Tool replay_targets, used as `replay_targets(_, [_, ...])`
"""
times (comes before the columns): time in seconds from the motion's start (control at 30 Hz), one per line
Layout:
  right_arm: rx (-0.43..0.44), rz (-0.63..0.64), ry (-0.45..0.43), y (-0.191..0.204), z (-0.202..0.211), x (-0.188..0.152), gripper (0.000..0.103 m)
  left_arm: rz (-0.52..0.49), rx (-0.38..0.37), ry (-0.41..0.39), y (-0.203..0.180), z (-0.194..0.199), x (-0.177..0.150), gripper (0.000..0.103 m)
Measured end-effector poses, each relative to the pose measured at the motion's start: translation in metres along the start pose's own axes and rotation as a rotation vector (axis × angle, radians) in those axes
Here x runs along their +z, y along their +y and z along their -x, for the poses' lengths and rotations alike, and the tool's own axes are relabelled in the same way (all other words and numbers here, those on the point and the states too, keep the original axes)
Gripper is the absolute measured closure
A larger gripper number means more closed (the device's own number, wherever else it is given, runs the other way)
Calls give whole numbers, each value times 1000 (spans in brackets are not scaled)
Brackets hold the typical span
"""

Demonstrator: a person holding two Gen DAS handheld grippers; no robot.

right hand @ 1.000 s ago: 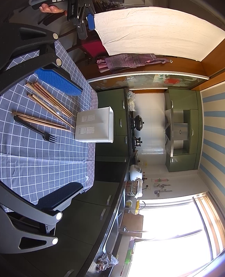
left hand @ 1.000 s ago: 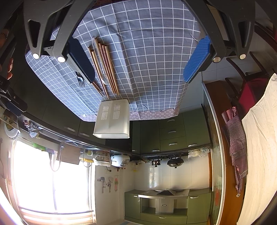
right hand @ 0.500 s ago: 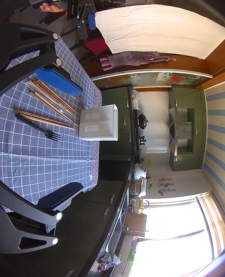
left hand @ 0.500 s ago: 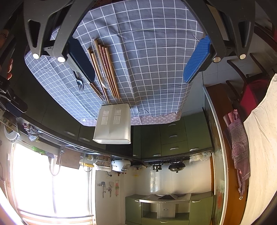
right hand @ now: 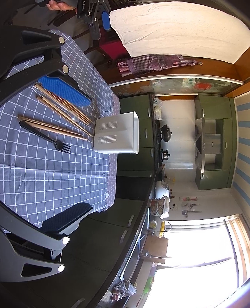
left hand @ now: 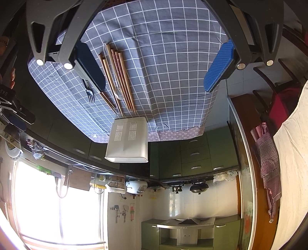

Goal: Organize utensils
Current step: 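Grasp the clear plastic spoon with the left tool while the right tool moves toward the black fork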

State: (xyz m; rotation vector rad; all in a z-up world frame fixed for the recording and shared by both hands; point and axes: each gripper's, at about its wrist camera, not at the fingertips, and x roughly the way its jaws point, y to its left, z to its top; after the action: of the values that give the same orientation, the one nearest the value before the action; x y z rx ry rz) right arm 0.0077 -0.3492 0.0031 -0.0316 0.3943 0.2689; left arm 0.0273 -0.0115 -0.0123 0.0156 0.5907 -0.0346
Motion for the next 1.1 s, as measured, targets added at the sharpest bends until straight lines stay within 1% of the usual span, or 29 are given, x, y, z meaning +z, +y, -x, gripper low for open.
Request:
replay_targets(0.07, [-10,-42,57,-11,-13,3,4,-6,-18,38,-4,-10,5,6])
replay_targets(0.13, [7,-94,111,-24,-26,7,4,-12,-33,93,-9,-26,13,6])
replay_targets(0.2, [47,-109,125,-33,-34,13,4,-18,-48,161,-16,-48,21,6])
replay_targets(0.27, [90,-86,146,-39,-44,18,4,-26,-65,235,-26,-73,27,6])
replay_targets(0.3, [139,-72,175,-41,-53,20,4,-36,-66,277,-32,-88,30,6])
replay_targets(0.33, [193,-70,236,-44,-66,21,4,-44,-65,315,-37,-102,32,6])
replay_targets(0.37, [215,-84,319,-47,-81,19,4,-48,-73,357,-43,-115,34,6])
replay_targets(0.4, [215,-103,382,-50,-94,17,4,-46,-91,396,-49,-129,33,6])
replay_targets(0.43, [197,-120,437,-55,-106,15,4,-39,-112,442,-54,-142,32,7])
replay_targets(0.47, [165,-124,472,-60,-115,13,4,-33,-133,480,-58,-152,30,13])
replay_targets(0.5, [136,-120,494,-65,-122,11,4,-36,-148,519,-64,-162,29,24])
replay_targets(0.53, [118,-123,502,-71,-128,10,4,-39,-153,555,-70,-171,27,29])
replay_targets(0.57, [109,-136,506,-76,-131,9,4,-37,-155,587,-75,-179,24,38])
replay_targets(0.6, [112,-152,519,-81,-135,8,4,-35,-161,621,-79,-186,22,45])
replay_targets(0.63, [127,-170,532,-86,-139,7,4,-30,-165,652,-82,-192,20,48])
replay_targets(0.67, [146,-188,541,-89,-142,5,4,-27,-163,677,-85,-199,17,53])
replay_targets(0.77, [165,-210,547,-93,-146,4,6,-33,-147,716,-93,-210,13,71])
replay_targets(0.9, [174,-214,551,-90,-151,0,6,-40,-136,733,-101,-220,13,81])
replay_targets(0.93, [180,-217,553,-89,-152,-1,6,-38,-127,741,-102,-225,13,82])
replay_targets(1.0, [185,-215,560,-85,-155,-2,6,-40,-107,752,-105,-233,12,87])
replay_targets(1.07, [194,-206,560,-82,-155,-3,6,-42,-94,759,-107,-238,10,89])
replay_targets(1.1, [195,-201,558,-80,-155,-3,6,-41,-90,758,-108,-241,10,93])
